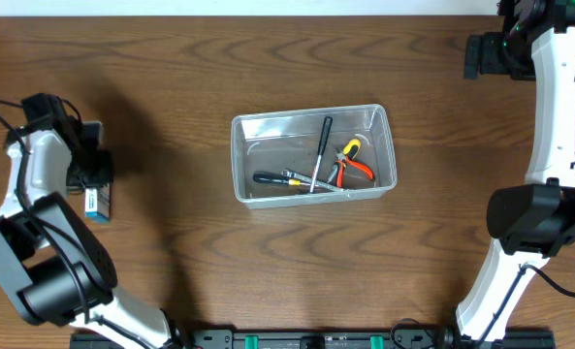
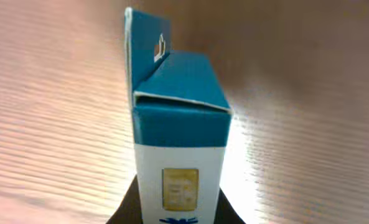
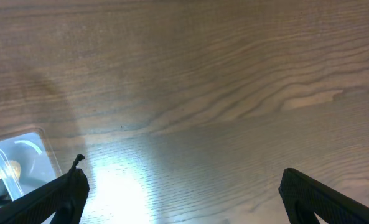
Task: Pack container
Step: 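Grasp the blue-and-white box with the left gripper and lift, then carry the box into the container and open the left gripper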
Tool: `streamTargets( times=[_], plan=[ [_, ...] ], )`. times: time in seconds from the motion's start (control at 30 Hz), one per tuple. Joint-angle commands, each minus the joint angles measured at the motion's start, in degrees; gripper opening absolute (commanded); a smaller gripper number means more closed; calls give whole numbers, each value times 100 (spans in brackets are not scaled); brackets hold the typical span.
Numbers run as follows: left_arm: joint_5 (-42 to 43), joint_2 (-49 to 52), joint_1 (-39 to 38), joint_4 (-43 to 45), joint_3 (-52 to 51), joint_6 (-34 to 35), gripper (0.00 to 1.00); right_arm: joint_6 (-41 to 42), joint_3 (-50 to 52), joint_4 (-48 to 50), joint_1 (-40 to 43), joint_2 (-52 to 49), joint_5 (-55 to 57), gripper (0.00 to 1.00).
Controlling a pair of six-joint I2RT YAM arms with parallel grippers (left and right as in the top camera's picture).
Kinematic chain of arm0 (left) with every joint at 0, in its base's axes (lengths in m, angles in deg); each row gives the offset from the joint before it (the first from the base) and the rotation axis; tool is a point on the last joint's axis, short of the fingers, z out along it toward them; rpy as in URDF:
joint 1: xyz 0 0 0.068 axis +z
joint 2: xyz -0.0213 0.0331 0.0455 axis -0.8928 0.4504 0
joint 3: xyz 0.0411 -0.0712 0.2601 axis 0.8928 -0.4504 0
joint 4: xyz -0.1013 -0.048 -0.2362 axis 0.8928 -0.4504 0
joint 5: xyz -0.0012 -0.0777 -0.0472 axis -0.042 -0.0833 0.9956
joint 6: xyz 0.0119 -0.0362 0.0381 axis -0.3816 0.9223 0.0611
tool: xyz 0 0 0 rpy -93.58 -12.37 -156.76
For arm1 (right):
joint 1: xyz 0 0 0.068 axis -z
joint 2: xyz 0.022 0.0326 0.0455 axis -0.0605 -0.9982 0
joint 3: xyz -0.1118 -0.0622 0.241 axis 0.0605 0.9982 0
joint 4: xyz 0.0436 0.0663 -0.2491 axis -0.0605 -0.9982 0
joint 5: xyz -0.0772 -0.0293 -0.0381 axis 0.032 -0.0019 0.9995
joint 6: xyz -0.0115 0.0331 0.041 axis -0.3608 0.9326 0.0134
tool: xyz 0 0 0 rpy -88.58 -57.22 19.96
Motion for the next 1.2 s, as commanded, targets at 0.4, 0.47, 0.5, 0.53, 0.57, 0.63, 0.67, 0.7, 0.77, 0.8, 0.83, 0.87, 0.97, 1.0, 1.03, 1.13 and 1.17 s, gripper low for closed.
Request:
streamTargets(
  times=[0.4, 0.47, 0.5, 0.53, 0.57, 0.63, 0.67, 0.7, 0.77, 0.8, 0.83, 0.87, 0.97, 1.0, 1.03, 1.13, 1.17],
  plan=[
    [35, -538, -262, -133, 374, 46, 6, 76, -74, 0, -2, 70, 37, 99],
    [35, -608, -417, -136, 501, 46, 6, 76, -74, 0, -2, 70, 37, 99],
    [35, -658, -505, -136, 566, 46, 6, 76, -74, 0, -2, 70, 37, 99],
    [33, -706, -597, -133, 629, 44, 6, 76, -74, 0, -2, 70, 37, 99],
    [33, -765, -710, -133, 713, 46, 6, 76, -74, 0, -2, 70, 39, 99],
    [33, -894, -955, -133, 868, 44, 6, 76, -74, 0, -2, 70, 37, 99],
    [33, -942, -1047, -133, 920, 44, 6, 76, -74, 0, -2, 70, 37, 99],
    [33, -1010, -1180, -136, 992, 44, 6, 76, -74, 0, -2, 70, 39, 99],
    [33, -1147, -1445, -136, 1093, 44, 6, 76, -74, 0, -2, 70, 37, 99],
    [33, -1211, -1574, -133, 1128, 44, 6, 76, -74, 0, -2, 70, 37, 99],
    [33, -1283, -1725, -133, 1165, 44, 6, 76, -74, 0, -2, 70, 37, 99],
    [33, -1333, -1834, -136, 1189, 44, 6, 76, -74, 0, -2, 70, 37, 99],
    [35, -1528, -2291, -151, 1231, 39, 6, 76, -74, 0, -2, 70, 39, 99],
    [33, -1585, -2435, -166, 1231, 22, 5, 76, -74, 0, -2, 70, 37, 99],
    [35, -1635, -2597, -186, 1231, 24, 6, 76, -74, -2, -2, 70, 39, 99],
    [35, -1722, -3029, -291, 1231, 22, 6, 76, -74, 0, -2, 70, 37, 99],
    [35, -1731, -3161, -341, 1231, 24, 6, 76, -74, 0, -2, 70, 37, 99]
  ],
)
